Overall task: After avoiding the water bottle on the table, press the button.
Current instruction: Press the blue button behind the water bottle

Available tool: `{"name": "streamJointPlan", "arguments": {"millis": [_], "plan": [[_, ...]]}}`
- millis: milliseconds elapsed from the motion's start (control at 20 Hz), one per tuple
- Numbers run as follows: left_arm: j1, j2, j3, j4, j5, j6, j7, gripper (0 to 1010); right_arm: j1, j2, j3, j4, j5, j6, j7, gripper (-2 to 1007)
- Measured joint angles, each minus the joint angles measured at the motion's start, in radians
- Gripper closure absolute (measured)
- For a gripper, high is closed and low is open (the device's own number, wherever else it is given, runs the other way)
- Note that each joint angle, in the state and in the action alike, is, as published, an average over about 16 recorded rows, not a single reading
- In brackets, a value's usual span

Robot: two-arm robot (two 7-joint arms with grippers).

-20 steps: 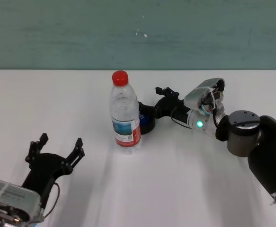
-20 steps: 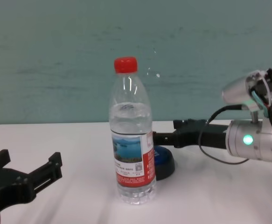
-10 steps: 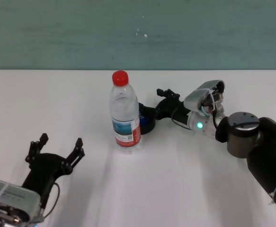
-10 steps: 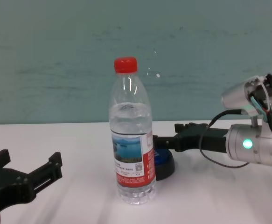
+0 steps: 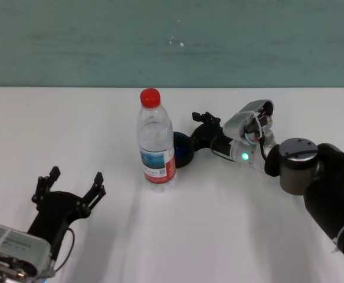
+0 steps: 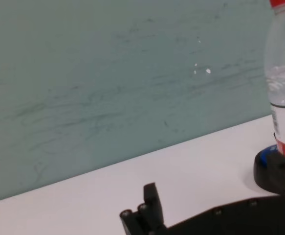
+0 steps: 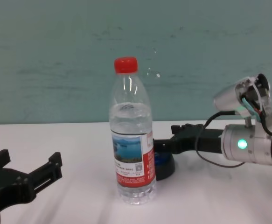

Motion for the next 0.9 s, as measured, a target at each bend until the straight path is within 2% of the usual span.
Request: {"name": "streamJointPlan", "arguments": {"millis": [600,750,900], "plan": [[0.000,0.000,0.000,0.000,0.000,0.000,0.000,10,0.013,-0.014,-0.006,0.029,-0.038,0.002,-0.010,1],[0.000,0.000,0.000,0.000,0.000,0.000,0.000,10,0.009,-0.013,-0.004,0.019,-0.044,0.005,-0.014,1],[0.000,0.000,0.000,0.000,0.000,0.000,0.000,10,-0.001,-0.007,-0.001,-0.010,-0.048,0.012,-0.021,1]]}}
